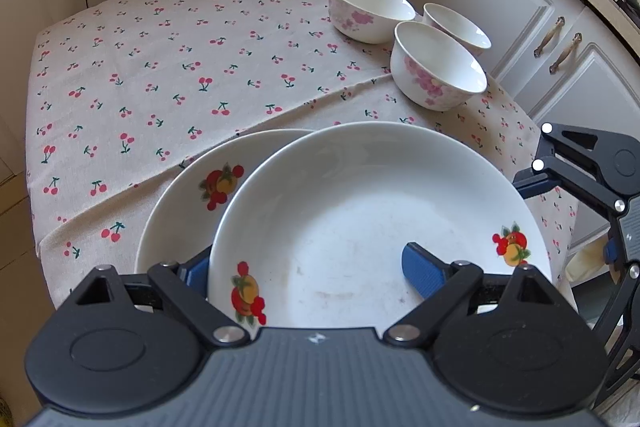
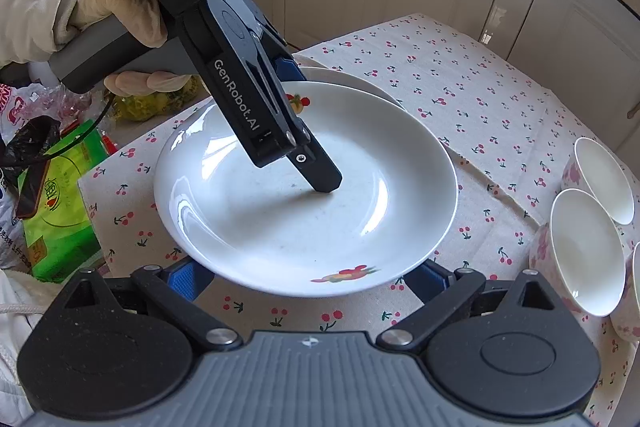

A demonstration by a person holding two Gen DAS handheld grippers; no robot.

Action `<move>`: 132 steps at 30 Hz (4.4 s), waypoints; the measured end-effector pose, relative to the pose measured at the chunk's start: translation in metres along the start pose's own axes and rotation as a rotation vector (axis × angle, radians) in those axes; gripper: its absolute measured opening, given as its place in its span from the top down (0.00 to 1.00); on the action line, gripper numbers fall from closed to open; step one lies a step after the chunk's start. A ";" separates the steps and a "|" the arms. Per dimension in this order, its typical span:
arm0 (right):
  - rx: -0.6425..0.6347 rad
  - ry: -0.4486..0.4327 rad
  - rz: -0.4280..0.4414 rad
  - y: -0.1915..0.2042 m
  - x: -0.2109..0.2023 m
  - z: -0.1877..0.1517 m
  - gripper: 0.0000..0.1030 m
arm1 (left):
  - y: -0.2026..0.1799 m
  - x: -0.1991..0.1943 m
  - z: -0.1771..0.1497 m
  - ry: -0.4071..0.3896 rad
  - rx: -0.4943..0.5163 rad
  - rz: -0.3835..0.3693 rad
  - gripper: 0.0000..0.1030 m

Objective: Organize plates and bowls
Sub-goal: 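Lower the held fruit-decal plate onto the stacked plates with the left tool, then open the left tool and withdraw from the plate stack, then reach the left tool to a white bowl and grasp its rim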

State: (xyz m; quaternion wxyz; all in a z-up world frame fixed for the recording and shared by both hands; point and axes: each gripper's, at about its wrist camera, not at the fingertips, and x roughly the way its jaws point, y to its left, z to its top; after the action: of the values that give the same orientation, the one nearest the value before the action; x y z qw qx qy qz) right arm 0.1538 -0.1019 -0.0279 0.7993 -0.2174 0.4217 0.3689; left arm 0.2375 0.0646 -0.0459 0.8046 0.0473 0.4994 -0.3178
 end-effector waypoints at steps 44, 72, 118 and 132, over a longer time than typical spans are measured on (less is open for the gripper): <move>-0.003 -0.009 0.013 0.001 0.006 0.007 0.01 | 0.023 -0.030 -0.005 0.009 -0.063 0.000 0.10; 0.123 -0.139 -0.167 -0.009 -0.019 -0.013 0.00 | -0.017 -0.053 -0.017 -0.104 0.065 0.154 0.09; 0.318 -0.264 -0.476 -0.095 -0.055 -0.114 0.00 | -0.160 0.035 0.073 -0.302 0.211 0.118 0.01; 0.302 -0.226 -0.468 -0.129 -0.022 -0.102 0.00 | -0.134 0.078 0.114 -0.261 0.207 0.113 0.01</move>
State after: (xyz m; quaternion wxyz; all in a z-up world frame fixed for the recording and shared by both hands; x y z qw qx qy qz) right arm 0.1924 -0.2596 -0.0608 0.9278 -0.1451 0.3185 0.1296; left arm 0.2738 -0.1228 -0.0217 0.8700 0.1163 0.3517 -0.3253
